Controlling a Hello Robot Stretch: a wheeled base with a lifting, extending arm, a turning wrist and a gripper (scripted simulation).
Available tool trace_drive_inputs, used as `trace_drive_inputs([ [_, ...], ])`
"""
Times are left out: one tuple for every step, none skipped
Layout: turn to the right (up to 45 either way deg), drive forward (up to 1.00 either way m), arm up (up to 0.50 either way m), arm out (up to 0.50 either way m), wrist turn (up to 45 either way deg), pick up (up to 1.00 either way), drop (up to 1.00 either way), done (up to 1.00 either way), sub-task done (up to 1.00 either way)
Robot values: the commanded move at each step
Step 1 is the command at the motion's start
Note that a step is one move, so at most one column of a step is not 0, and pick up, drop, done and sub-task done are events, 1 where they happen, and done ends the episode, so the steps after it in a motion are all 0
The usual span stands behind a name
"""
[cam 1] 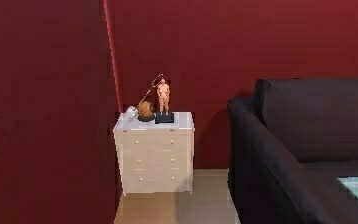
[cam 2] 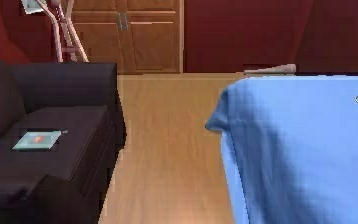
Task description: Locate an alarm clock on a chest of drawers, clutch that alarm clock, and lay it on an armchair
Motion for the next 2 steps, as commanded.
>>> trace_drive_inputs([
  [0.0, 0.60, 0.00, 0.00, 0.0, 0.00, 0.00, 0.00, 0.00],
  [0.0, 0.15, 0.00, 0.00, 0.0, 0.00, 0.00, 0.00, 0.00],
])
